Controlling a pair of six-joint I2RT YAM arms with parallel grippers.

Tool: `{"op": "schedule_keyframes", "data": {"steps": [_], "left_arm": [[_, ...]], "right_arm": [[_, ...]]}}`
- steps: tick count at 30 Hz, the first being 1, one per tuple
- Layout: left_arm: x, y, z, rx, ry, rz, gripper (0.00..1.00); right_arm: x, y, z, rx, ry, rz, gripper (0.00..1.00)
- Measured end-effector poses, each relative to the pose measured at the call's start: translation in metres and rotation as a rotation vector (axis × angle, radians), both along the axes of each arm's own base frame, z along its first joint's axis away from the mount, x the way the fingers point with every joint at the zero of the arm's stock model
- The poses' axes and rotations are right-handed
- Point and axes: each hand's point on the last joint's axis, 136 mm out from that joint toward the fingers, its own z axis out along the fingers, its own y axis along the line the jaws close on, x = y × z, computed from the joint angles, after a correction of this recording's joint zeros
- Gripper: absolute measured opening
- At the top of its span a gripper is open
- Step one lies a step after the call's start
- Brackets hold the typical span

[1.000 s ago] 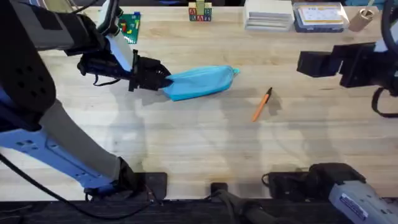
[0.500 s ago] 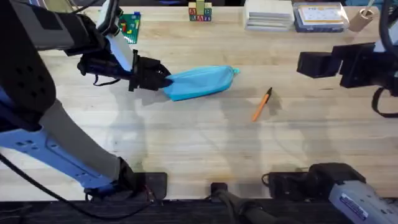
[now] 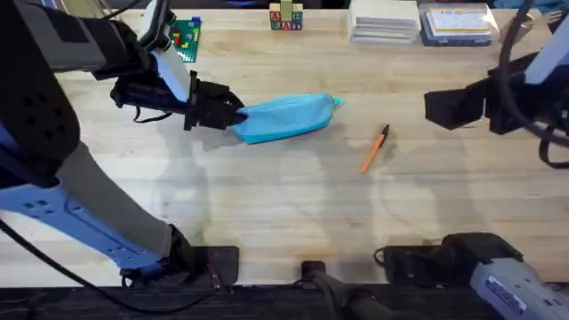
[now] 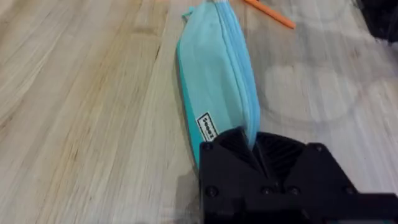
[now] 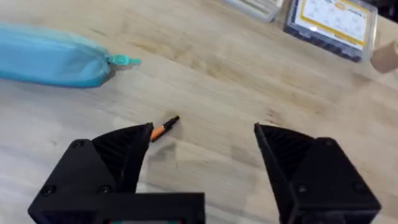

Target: Unzip the bag, pick up the pens from the table one at a time and place them inside, then zip the bag closed.

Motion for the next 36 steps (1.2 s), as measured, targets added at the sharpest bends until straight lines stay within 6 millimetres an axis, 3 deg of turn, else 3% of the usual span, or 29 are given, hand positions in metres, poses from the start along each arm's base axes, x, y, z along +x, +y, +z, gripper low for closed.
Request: {"op": "schedule_keyframes", "data": {"steps": [9, 27, 36], "left_arm": [[0.000, 0.000, 0.000, 0.000, 0.000, 0.000, 0.043], [0.000, 0.000, 0.000, 0.000, 0.000, 0.000, 0.042], [0.000, 0.000, 0.000, 0.000, 0.000, 0.000, 0.043]], "right_arm": [[-0.004, 0.015, -0.003, -0.011, 0.012, 0.129, 0.998], [0.001, 0.017, -0.019, -0.008, 0.078, 0.144, 0.998], [0.004, 0.021, -0.036, 0.013, 0.154, 0.160, 0.998]]}}
